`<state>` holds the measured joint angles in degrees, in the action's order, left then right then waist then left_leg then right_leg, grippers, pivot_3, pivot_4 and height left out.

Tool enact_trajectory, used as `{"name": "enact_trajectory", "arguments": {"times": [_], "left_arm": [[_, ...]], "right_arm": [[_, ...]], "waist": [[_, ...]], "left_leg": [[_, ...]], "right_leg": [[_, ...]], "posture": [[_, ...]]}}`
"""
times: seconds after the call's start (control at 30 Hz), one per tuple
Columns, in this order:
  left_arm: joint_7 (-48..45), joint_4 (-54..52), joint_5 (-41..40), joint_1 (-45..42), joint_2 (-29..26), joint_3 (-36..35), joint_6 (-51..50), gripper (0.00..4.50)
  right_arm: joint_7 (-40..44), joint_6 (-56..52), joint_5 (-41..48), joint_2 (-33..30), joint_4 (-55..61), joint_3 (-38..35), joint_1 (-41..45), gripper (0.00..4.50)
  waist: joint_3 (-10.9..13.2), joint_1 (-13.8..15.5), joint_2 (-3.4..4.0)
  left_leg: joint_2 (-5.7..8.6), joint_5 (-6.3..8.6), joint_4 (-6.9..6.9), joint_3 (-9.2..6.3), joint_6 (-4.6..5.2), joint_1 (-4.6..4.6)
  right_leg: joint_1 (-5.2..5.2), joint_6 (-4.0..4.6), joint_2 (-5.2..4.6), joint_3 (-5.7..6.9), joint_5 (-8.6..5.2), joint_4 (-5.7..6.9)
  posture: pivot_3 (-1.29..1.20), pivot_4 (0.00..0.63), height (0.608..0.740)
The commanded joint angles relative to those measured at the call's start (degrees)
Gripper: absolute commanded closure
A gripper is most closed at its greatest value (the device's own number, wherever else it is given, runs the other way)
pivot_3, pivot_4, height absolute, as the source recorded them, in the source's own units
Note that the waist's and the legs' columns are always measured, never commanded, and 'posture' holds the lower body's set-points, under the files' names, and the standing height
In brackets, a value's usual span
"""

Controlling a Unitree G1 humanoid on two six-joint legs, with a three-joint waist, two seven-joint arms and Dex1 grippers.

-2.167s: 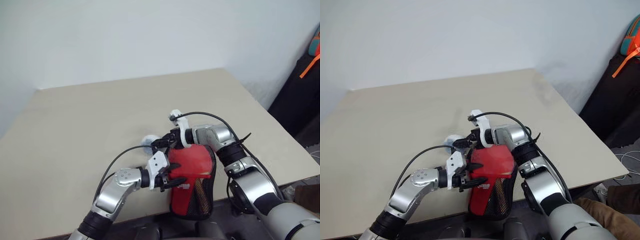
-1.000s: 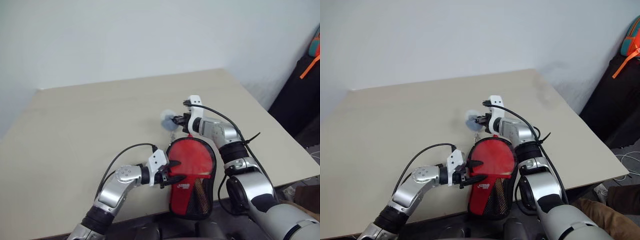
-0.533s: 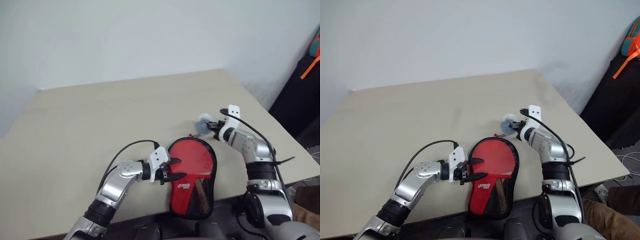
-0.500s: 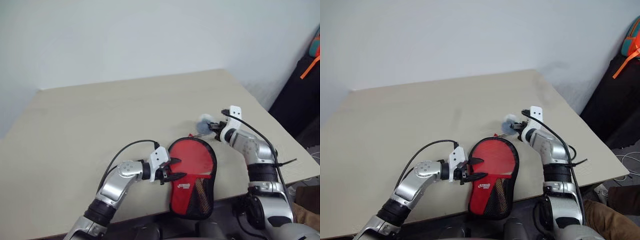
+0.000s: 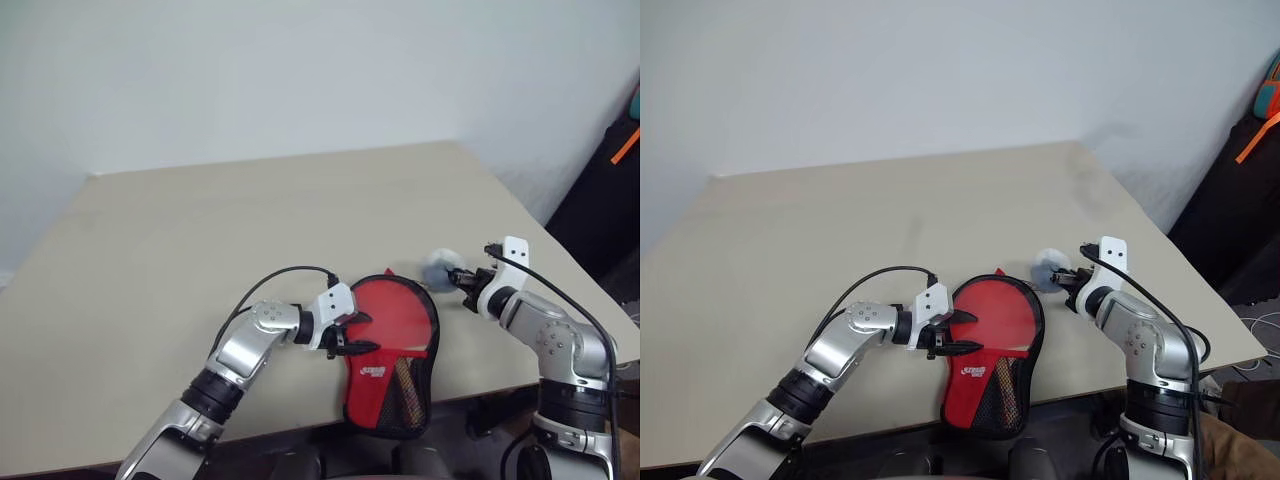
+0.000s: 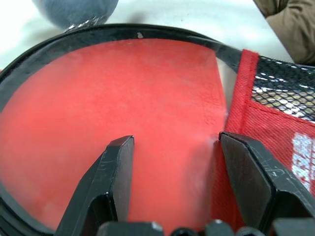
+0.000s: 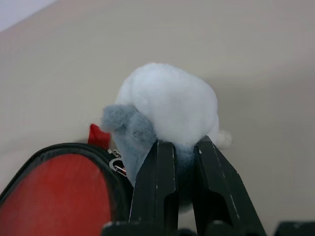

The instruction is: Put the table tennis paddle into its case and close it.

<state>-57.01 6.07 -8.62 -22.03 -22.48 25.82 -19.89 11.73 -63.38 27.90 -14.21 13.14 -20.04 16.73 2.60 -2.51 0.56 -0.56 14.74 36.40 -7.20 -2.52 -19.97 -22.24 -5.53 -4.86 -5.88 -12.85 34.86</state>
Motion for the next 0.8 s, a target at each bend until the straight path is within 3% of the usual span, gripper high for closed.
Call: {"name": "enact_trajectory", "arguments": {"times": [0.03,0.33,0.5,0.8], "left_arm": [[0.72,5.5,3.82,1.96,-0.84,3.09,-5.2,1.62],[1.15,4.37,3.36,3.04,-0.35,2.85,-6.73,1.62],[1.35,3.43,2.89,3.86,-0.36,2.82,-7.81,1.62],[1.82,0.65,2.06,5.96,-1.01,2.63,-10.11,1.62]], "right_arm": [[0.21,-3.32,3.59,-2.48,7.44,-5.88,-4.16,4.5],[7.45,-7.65,13.0,-9.48,20.41,-10.49,-19.47,4.5],[15.67,-6.15,17.85,-15.11,26.96,-9.11,-30.27,4.5],[27.06,-2.66,25.84,-24.78,33.09,-11.24,-42.48,4.5]], "waist": [[-0.05,0.1,-0.08],[-0.17,0.39,-0.35],[-0.32,0.44,-0.57],[-0.42,0.41,-0.76]], "left_leg": [[0.0,0.0,-0.03,-0.02,0.0,-0.01],[0.0,0.07,-0.02,0.03,0.04,0.02],[-0.01,0.12,-0.01,0.04,0.04,0.03],[-0.01,0.54,0.21,0.07,-0.05,0.12]], "right_leg": [[0.01,-0.01,0.0,0.01,-0.01,-0.01],[0.0,-0.04,-0.03,-0.02,-0.09,-0.08],[-0.03,-0.07,-0.04,-0.02,-0.12,-0.09],[-0.04,-0.22,-0.08,0.0,-0.3,-0.14]], "posture": [[0.0,0.0,0.74],[0.0,0.0,0.74],[0.0,0.0,0.74],[0.0,0.0,0.74]]}}
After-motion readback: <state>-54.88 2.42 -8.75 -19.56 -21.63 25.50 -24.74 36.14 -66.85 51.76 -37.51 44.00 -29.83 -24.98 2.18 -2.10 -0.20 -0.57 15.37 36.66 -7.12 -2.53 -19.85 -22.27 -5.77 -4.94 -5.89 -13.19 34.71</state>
